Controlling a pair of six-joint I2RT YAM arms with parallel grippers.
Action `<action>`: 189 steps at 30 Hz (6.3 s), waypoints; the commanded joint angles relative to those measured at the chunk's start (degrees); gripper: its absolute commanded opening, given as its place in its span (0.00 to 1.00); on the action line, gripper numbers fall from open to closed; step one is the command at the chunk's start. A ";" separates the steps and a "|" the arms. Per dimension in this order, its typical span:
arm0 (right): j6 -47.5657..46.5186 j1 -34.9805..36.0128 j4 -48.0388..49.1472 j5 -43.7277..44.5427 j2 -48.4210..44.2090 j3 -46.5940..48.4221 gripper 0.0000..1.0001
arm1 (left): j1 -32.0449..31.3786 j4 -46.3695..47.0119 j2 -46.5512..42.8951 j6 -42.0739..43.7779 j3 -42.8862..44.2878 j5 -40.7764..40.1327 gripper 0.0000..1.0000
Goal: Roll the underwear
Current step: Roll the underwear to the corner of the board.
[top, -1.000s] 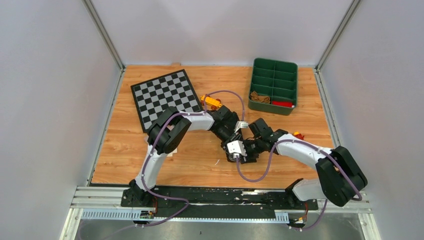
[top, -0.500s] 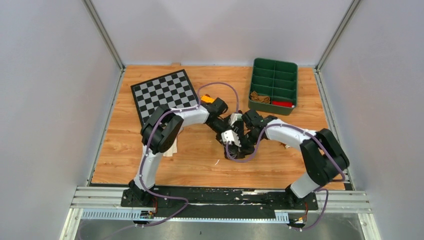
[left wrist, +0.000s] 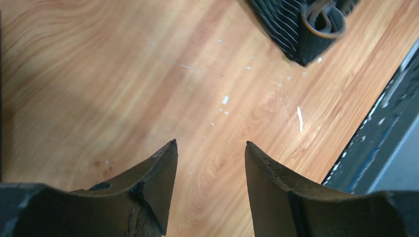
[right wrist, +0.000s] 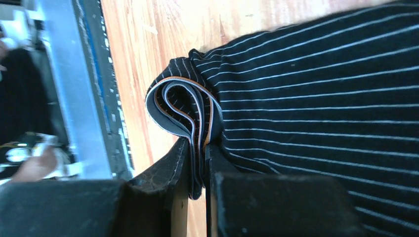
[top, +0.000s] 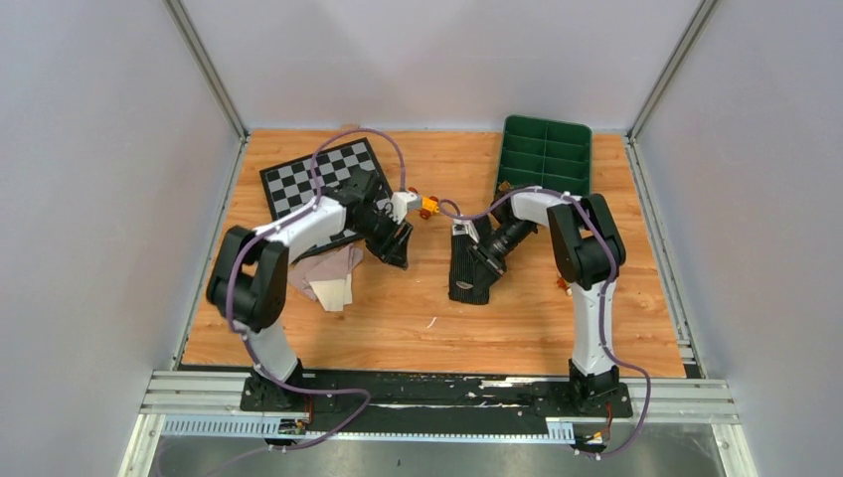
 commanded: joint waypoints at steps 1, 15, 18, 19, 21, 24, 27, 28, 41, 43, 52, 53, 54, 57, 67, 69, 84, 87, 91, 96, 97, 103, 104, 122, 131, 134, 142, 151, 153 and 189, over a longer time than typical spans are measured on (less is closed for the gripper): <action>4.71 -0.33 -6.90 3.63 8.12 7.13 0.00 | -8.86 8.94 -15.79 12.59 -6.35 -10.26 0.60; 11.09 -0.69 -2.90 7.56 14.24 6.96 0.00 | -28.26 18.34 -11.95 37.51 -8.42 -7.20 0.56; 11.44 -0.76 -3.13 6.96 14.74 7.52 0.00 | -29.08 17.85 -9.44 40.21 -7.06 -6.38 0.54; 11.52 -0.83 -3.16 6.88 14.82 7.55 0.00 | -29.32 17.40 -8.75 41.20 -6.83 -6.27 0.54; 11.45 -0.76 -3.20 6.86 14.83 7.52 0.00 | -29.68 17.30 -7.44 42.23 -6.70 -6.42 0.54; 11.38 -0.77 -3.29 6.85 14.89 7.52 0.00 | -30.38 18.46 -6.09 42.88 -7.49 -7.11 0.52; 11.26 -0.81 -3.50 6.86 15.00 7.70 0.00 | -30.84 19.85 -5.38 42.12 -7.89 -7.15 0.48; 11.27 -0.77 -3.61 6.86 15.15 7.80 0.00 | -31.01 20.40 -5.40 41.63 -8.08 -6.98 0.47; 11.45 -0.76 -3.72 6.83 15.39 7.85 0.00 | -32.67 24.54 -1.94 44.09 -10.28 -14.31 0.48; 11.19 -0.76 -3.73 6.77 15.28 7.68 0.00 | -32.74 27.14 -1.52 44.52 -11.83 -16.71 0.51; 10.19 -0.77 -5.26 6.20 16.22 8.50 0.00 | -34.10 26.80 0.88 49.48 -13.99 -15.33 0.53; 10.01 -0.76 -5.49 6.12 16.32 8.71 0.00 | -34.19 26.58 1.30 50.17 -14.13 -15.49 0.52; 9.82 -0.76 -5.71 6.03 16.39 8.77 0.00 | -34.26 26.43 1.55 50.82 -14.28 -16.27 0.51; 9.36 -0.76 -5.74 5.80 15.96 8.36 0.00 | -34.24 26.67 2.56 50.84 -14.06 -19.37 0.46; 9.14 -0.76 -7.85 5.23 13.47 10.91 0.07 | -34.49 20.31 3.70 53.96 -12.50 -18.59 0.16; 8.79 -0.77 -8.81 5.75 10.58 12.10 0.17 | -34.49 17.51 3.14 53.06 -12.50 -17.79 0.10; 10.76 -2.46 -8.30 14.79 -5.73 16.78 0.48 | -27.86 -16.08 4.28 50.99 -0.73 -8.52 0.00; 14.57 -2.78 -3.38 22.31 -9.05 12.18 0.47 | -27.15 -19.73 4.38 51.69 1.95 -7.85 0.00; 17.68 -2.71 1.70 26.65 -9.46 7.29 0.20 | -27.16 -19.72 4.89 50.64 3.29 -7.77 0.00; 16.89 -0.56 1.44 22.46 -3.41 8.93 0.06 | -27.20 -17.89 5.33 47.78 4.89 -7.88 0.00; 16.82 0.47 1.77 21.98 -2.56 9.82 0.06 | -27.19 -17.59 5.25 47.31 5.01 -8.06 0.00; 19.79 6.34 1.98 18.80 5.84 18.19 0.07 | -27.16 -15.92 4.51 45.59 3.48 -7.84 0.00; 20.66 6.37 1.67 17.49 8.00 20.81 0.07 | -27.15 -15.48 4.26 45.50 2.90 -7.81 0.00; 12.39 -5.14 -7.22 7.60 2.68 34.35 0.24 | -22.80 -24.00 12.07 39.63 12.01 3.57 0.00; 29.20 -25.13 24.43 13.77 -24.48 25.51 0.43 | -16.58 -30.51 20.32 38.92 17.08 15.42 0.00; 33.68 -28.49 46.67 9.40 -36.42 4.94 0.67 | -14.88 -41.05 26.84 43.56 24.51 20.12 0.00; -6.67 -14.30 5.76 2.48 -39.89 -5.01 0.44 | -12.48 -53.39 36.77 51.54 31.67 25.90 0.00; -2.56 13.07 34.62 11.07 -47.79 -28.49 0.52 | -10.99 -49.32 39.18 48.06 30.68 26.49 0.00; -2.31 16.84 37.06 12.38 -44.64 -28.92 0.53 | -10.97 -49.01 39.71 47.85 31.13 26.37 0.00; -1.57 23.04 21.66 6.66 -18.41 -13.13 0.00 | -8.60 -34.40 30.11 29.66 25.34 20.03 0.43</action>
